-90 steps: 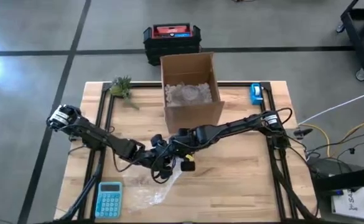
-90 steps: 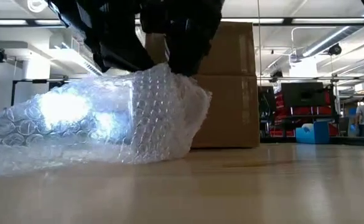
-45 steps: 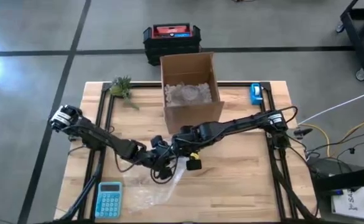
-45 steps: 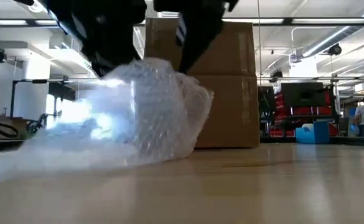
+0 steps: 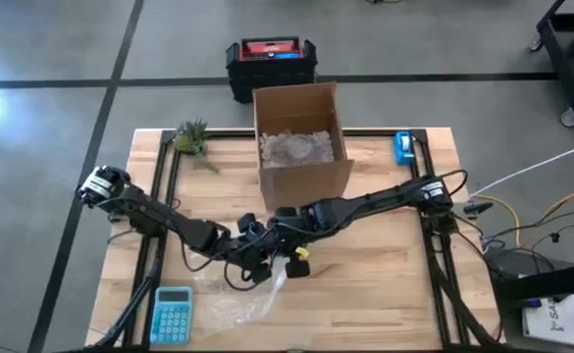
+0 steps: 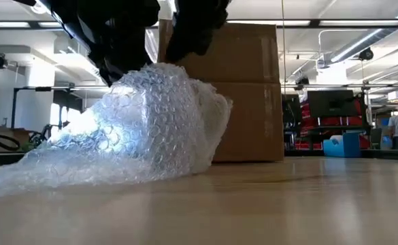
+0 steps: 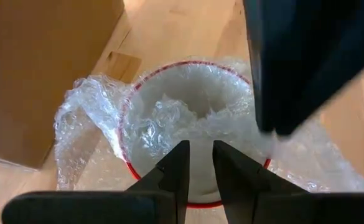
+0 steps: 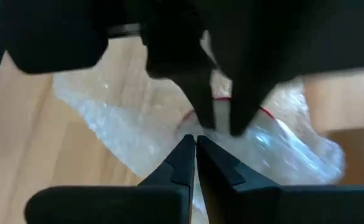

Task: Wrap mug
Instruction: Wrap the gray mug with the bubble wrap

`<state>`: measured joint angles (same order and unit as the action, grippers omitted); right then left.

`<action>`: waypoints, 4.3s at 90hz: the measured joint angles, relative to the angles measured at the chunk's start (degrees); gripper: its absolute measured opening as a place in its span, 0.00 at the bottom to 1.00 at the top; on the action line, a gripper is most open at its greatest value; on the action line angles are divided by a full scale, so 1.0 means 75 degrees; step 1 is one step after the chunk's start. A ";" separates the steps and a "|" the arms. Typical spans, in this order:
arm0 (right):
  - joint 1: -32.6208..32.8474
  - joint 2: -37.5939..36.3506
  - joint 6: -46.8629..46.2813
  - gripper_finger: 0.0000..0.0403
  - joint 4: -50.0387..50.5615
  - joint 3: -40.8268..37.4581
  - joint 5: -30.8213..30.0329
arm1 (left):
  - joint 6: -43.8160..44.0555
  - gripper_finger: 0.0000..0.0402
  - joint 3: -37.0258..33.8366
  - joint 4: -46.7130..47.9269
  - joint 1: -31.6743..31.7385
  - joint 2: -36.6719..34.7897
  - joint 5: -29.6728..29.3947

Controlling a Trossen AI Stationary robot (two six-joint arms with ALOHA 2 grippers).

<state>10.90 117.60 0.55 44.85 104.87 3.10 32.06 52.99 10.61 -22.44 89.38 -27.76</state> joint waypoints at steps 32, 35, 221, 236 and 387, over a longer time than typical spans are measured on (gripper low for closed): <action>-0.0143 0.0358 0.0074 0.01 -0.0006 0.0005 -0.0380 | 0.0218 0.15 0.0104 0.0859 0.0006 -0.0336 0.1129; -0.0143 0.0340 0.0070 0.01 -0.0018 0.0005 -0.0395 | 0.0306 0.15 0.0110 0.0933 0.0006 -0.0361 0.1131; -0.0172 0.0970 -0.0348 0.01 0.0089 -0.0391 -0.0530 | 0.1122 0.15 0.0970 0.2871 -0.0356 -0.1422 0.0964; -0.0187 0.1012 -0.0299 0.00 0.0123 -0.0391 -0.0481 | 0.1139 0.15 0.0968 0.2868 -0.0356 -0.1422 0.0962; 0.1282 -0.4838 -0.4550 0.01 -0.3420 -0.8297 -0.4019 | 0.7058 0.49 -0.1990 0.5369 0.0465 -0.1411 0.1663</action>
<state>20.51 81.32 -33.58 19.20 42.64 -27.04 85.00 38.07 50.88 -18.95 78.81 -15.29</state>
